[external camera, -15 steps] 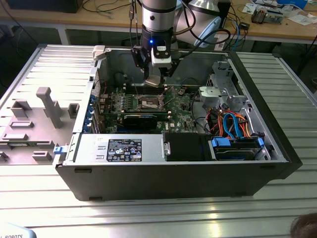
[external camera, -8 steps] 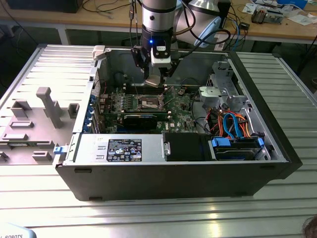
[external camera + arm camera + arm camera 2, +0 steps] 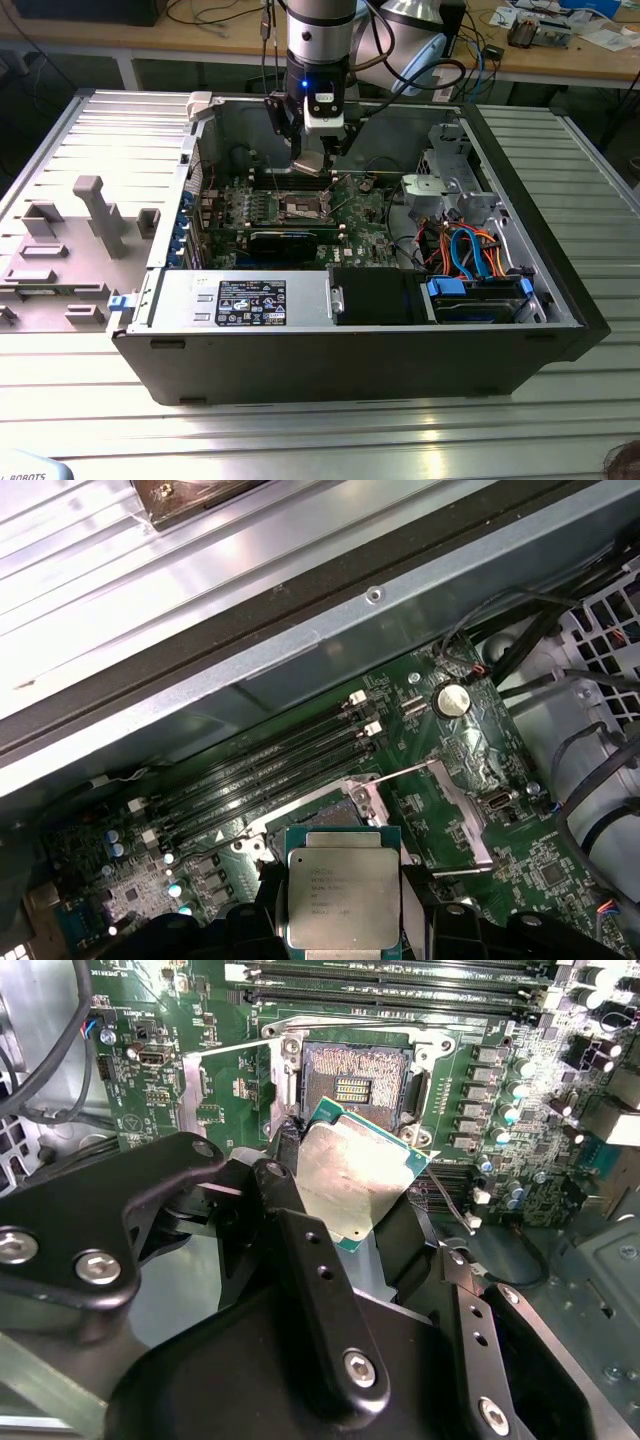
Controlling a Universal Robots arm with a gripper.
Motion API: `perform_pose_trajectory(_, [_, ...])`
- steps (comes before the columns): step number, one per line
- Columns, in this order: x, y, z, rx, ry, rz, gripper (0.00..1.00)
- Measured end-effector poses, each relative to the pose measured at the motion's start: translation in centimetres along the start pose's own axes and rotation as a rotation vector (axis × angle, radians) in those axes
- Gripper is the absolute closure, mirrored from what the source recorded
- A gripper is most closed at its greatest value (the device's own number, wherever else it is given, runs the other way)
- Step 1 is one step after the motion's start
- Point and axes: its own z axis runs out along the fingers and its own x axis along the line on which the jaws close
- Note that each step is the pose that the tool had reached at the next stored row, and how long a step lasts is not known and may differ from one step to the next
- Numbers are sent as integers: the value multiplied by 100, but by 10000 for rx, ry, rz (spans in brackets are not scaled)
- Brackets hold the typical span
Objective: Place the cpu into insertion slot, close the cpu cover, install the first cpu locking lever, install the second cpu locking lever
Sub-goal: 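Place the cpu into insertion slot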
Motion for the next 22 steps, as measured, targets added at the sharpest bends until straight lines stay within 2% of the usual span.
perform_pose_trajectory(22, [0,0,3,-8,-28,406,45])
